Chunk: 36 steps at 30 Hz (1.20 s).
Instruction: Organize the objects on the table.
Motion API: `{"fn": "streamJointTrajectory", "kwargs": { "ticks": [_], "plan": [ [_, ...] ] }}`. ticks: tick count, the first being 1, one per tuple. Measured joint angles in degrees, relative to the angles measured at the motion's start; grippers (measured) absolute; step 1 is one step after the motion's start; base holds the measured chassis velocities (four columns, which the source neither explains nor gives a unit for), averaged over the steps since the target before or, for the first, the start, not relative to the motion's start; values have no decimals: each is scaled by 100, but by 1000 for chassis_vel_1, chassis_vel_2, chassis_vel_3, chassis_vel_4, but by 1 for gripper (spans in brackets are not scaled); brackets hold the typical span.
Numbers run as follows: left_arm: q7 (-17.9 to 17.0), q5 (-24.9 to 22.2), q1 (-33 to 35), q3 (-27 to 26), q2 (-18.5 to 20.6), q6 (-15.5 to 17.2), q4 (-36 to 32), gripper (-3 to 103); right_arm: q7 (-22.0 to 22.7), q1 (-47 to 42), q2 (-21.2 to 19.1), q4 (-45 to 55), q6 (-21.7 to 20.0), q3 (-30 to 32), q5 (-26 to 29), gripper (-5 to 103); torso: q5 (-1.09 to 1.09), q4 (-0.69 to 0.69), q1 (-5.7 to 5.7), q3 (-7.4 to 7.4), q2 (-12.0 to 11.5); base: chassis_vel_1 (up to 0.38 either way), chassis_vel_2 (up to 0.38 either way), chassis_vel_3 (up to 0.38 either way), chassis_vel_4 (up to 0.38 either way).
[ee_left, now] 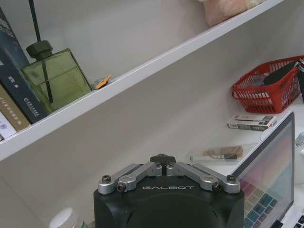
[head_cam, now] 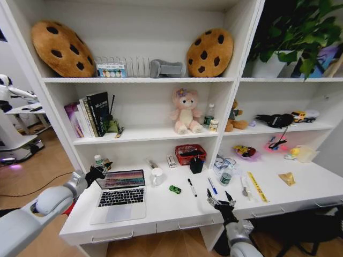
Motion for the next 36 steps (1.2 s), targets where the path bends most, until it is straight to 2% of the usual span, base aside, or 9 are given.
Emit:
{"fn": "streamJointTrajectory", "kwargs": {
  "ticks": [3, 5, 9, 14, 24, 30, 33, 35, 36],
  "plan": [
    [136, 57, -607, 635, 1, 28, 227, 0, 10, -83, 55, 69, 0, 108, -2, 100, -2, -1, 0, 0, 0, 0, 0, 0, 0],
    [264, 130, -600, 678, 106, 62, 224, 0, 11, -94, 78, 69, 4, 158, 5, 100, -3, 0, 0, 0, 0, 0, 0, 0, 0],
    [626, 199, -209, 372, 460, 157, 106, 0, -2, -109, 152, 69, 42, 202, 21, 100, 0, 1, 0, -1, 0, 0, 0, 0, 0],
    [1465, 671, 247, 65, 844, 12, 6, 0, -59, -121, 242, 60, 107, 207, 12, 100, 1, 0, -2, -1, 1, 0, 0, 0, 0],
    [2144, 950, 625, 44, 1100, 15, -522, 0, -74, -121, 186, 90, 140, 360, 150, 100, 0, -1, -1, -1, 1, 0, 0, 0, 0],
    [3025, 1474, 1532, -303, 1183, -17, -803, 0, -77, -106, 136, 81, 140, 424, 285, 100, -1, 2, -1, -1, 1, 0, 0, 0, 0],
    [3253, 1862, 1638, -309, 1131, -166, -753, 0, -78, -114, 143, 84, 141, 438, 290, 100, 0, 0, -1, -1, 1, 0, 0, 0, 0],
    [3028, 1989, 1651, -321, 930, -379, -632, 0, -78, -131, 145, 110, 141, 443, 297, 100, -2, 1, -1, 0, 0, 0, 0, 0, 0],
    [2565, 1723, 1650, -376, 740, -419, -576, 0, -77, -156, 140, 144, 141, 448, 301, 100, -2, 1, -1, 0, 0, 0, 0, 0, 0]
  ]
}}
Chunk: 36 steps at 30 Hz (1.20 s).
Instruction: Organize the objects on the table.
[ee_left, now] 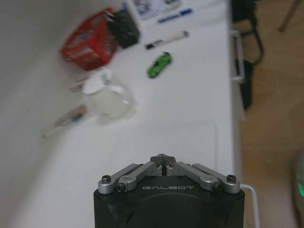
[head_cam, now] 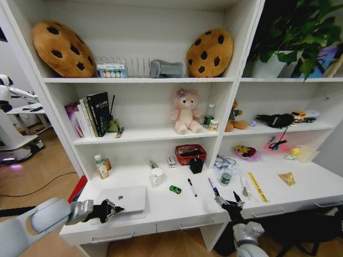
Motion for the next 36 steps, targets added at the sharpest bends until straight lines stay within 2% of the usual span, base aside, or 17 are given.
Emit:
{"fn": "streamJointTrajectory", "kwargs": {
  "ticks": [2, 3, 5, 7, 11, 14, 17, 19, 20, 22, 24, 25, 27, 28, 30, 31, 36],
  "plan": [
    [-523, -362, 0, -93, -191, 50, 12, 0, 0, -40, -13, 28, 0, 4, 1, 100, 1, -1, 0, 0, 0, 0, 0, 0, 0],
    [-523, -362, 0, -93, -191, 50, 12, 0, 0, -40, -13, 28, 0, 4, 1, 100, 1, -1, 0, 0, 0, 0, 0, 0, 0],
    [-1678, -998, -87, -279, -615, 279, 76, 0, -89, -242, -7, 160, -28, 103, 4, 100, 1, 0, 0, 0, 0, 0, 0, 0, 0],
    [-2170, -1150, -113, -395, -895, 328, 122, 0, -112, -370, 14, 223, -39, 162, -18, 100, 3, -6, 0, 0, 0, 0, 0, 0, 0],
    [-2789, -1368, 130, -884, -1492, 417, 76, 0, -86, -442, 18, 289, -75, 190, -38, 100, -2, -2, 0, 0, 0, 0, 0, 0, 0],
    [-3295, -1637, 859, -1896, -2427, 551, -236, -3, -10, -520, -12, 357, -142, 190, -54, 100, 4, 1, 0, 0, 0, 0, 0, 0, 0],
    [-3378, -1697, 1167, -2233, -2884, 585, -385, 1, -4, -569, -25, 370, -145, 187, -94, 100, 0, 3, 0, 0, 0, 0, 0, 0, 0],
    [-3341, -1676, 1898, -2810, -3898, 596, -705, 12, -3, -688, -51, 394, -146, 146, -181, 100, 0, 3, 0, 0, 0, 0, 0, 0, 0],
    [-3341, -1676, 1898, -2810, -3898, 596, -705, 12, -3, -688, -51, 394, -146, 146, -181, 100, 0, 3, 0, 0, 0, 0, 0, 0, 0],
    [-3199, -1262, 2410, -3265, -4739, 452, -1051, 28, -62, -769, -63, 424, -27, 49, -366, 100, 5, 1, -1, -1, 0, 0, 0, 0, 0],
    [-3083, -1109, 2529, -3396, -5008, 350, -1168, 28, -119, -819, -63, 443, 43, 13, -474, 100, 4, 1, 0, -1, 1, 0, 0, 0, 0],
    [-2911, -995, 2682, -3516, -5330, 193, -1319, 39, -193, -889, -73, 467, 149, -57, -612, 100, 1, -1, -1, -1, 1, 0, 0, 0, 0],
    [-2810, -922, 2818, -3584, -5515, 66, -1408, 39, -233, -927, -112, 485, 230, -127, -724, 100, 3, -3, -1, -1, 0, 0, 0, 0, 0],
    [-2691, -843, 2913, -3658, -5636, -142, -1431, 50, -257, -935, -174, 516, 286, -201, -816, 100, 4, 0, -1, 0, 1, 0, 0, 0, 0],
    [-2638, -795, 2937, -3724, -5679, -266, -1429, 50, -270, -932, -225, 559, 304, -250, -864, 100, 3, 0, -1, -1, 1, 0, 0, 0, 0],
    [-2610, -766, 2939, -3823, -5710, -334, -1426, 61, -294, -930, -294, 636, 314, -300, -902, 100, 3, -2, -1, 0, 1, 0, 0, 0, 0],
    [-2617, -814, 2913, -3878, -5822, -297, -1557, 72, -351, -960, -451, 847, 316, -369, -907, 100, 2, -3, 0, 0, 1, 0, 0, 0, 0]
  ]
}}
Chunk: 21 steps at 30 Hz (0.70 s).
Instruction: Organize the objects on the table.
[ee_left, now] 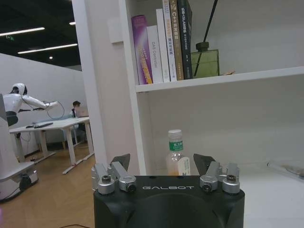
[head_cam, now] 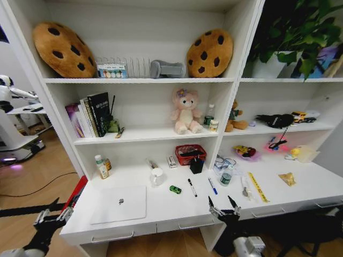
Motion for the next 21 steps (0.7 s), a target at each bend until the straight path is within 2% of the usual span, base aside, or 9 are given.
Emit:
{"fn": "streamJointTrajectory", "kwargs": {
  "ticks": [1, 3, 5, 6, 7, 13, 21],
  "plan": [
    [-2, 38, -7, 41, -67, 7, -58, 82, -2, 9, -49, 26, 0, -11, 13, 100, 0, 1, 0, 0, 0, 0, 0, 0, 0],
    [-2, 62, -9, 63, -90, 8, -83, 82, -3, 18, -68, 37, 0, -15, 30, 100, 0, 2, 0, 0, 0, 0, 0, 0, 0],
    [-9, 192, -17, 193, -120, 49, -217, 93, -2, 40, -130, 75, -13, -25, 157, 100, 0, 2, 0, 0, 0, 0, 0, 0, 0],
    [-9, 192, -17, 193, -120, 49, -217, 93, -2, 40, -130, 75, -13, -25, 157, 100, 0, 2, 0, 0, 0, 0, 0, 0, 0],
    [-14, 241, -18, 256, -103, 76, -272, 97, -2, 49, -154, 84, -23, -27, 218, 100, 0, 2, 0, 0, 0, 0, 0, 0, 0],
    [-115, 405, -19, 566, 101, 293, -492, 100, 6, 105, -208, 53, -30, -26, 359, 100, 0, 1, 0, 0, 0, 0, 0, 0, 0],
    [-168, 419, 21, 634, 169, 473, -547, 100, -19, 43, -212, 58, 91, -23, 443, 100, 0, 2, 0, 0, -1, 0, 0, 0, 0]
  ]
}}
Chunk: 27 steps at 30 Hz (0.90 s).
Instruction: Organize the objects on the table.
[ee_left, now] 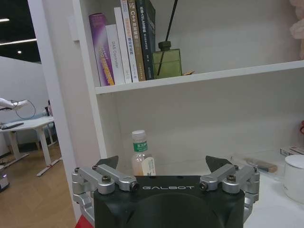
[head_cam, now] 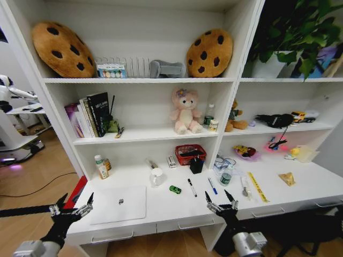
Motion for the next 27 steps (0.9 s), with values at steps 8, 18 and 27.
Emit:
{"fn": "streamJointTrajectory", "kwargs": {
  "ticks": [8, 18, 27],
  "plan": [
    [-2, -3, 2, 0, 4, 7, 0, 100, -182, 14, -8, -25, 66, -12, 60, 100, 0, 0, 0, 0, 0, 0, 0, 0, 0],
    [-3, -8, 2, 0, 7, 7, 4, 100, -492, -26, -332, -30, -673, -152, 418, 100, 1, -1, 0, 0, 0, 0, 0, 0, 0],
    [-4, -12, 2, 0, 8, 8, 8, 100, -1480, 971, -1889, -605, -1062, 5, 1161, 100, 1, 2, 0, 1, 0, 0, 0, 0, 0]
  ]
}}
